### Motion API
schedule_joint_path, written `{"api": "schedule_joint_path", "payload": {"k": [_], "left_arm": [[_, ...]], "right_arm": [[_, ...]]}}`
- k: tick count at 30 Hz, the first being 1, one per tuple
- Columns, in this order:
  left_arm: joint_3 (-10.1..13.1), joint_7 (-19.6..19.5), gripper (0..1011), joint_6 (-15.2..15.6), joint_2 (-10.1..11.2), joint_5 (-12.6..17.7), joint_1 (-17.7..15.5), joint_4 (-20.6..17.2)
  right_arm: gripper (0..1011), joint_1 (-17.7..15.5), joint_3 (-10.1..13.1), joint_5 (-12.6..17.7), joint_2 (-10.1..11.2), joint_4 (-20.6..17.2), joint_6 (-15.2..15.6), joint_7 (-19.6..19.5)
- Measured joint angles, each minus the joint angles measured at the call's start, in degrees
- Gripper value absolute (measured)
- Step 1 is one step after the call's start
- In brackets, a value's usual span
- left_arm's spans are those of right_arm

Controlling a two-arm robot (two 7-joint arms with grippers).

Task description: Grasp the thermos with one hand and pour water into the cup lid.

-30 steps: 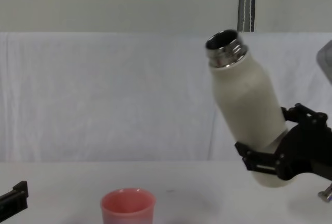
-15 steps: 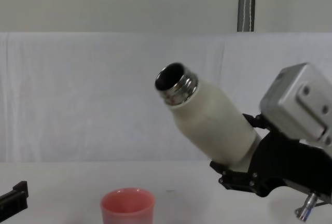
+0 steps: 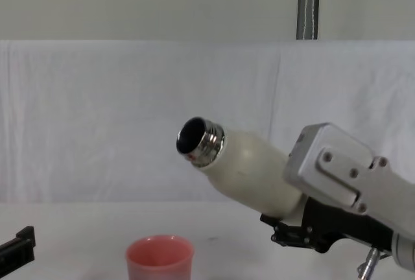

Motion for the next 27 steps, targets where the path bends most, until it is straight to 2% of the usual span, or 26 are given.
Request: {"api": "schedule_joint_path", "payload": {"k": [9,14,20,27], "left_arm": [[0.0,0.0,1001,0.0,0.0,0.0,0.0,0.0],[0.0,0.0,1001,0.0,0.0,0.0,0.0,0.0],[0.0,0.0,1001,0.0,0.0,0.01,0.0,0.0],[0.0,0.0,1001,0.0,0.0,0.0,0.0,0.0]], "right_arm": [[962,1.68,-1.43,-3.01,-0.25,2.7,0.87,-1.47],[962,2.12,-2.13,-4.69,0.0,3.16,1.01,-2.39],[962,2.99,-3.35,-8.04,0.59,4.0,1.17,-4.39],[962,3.88,-4.29,-10.03,0.75,5.11,1.24,-5.54]]}}
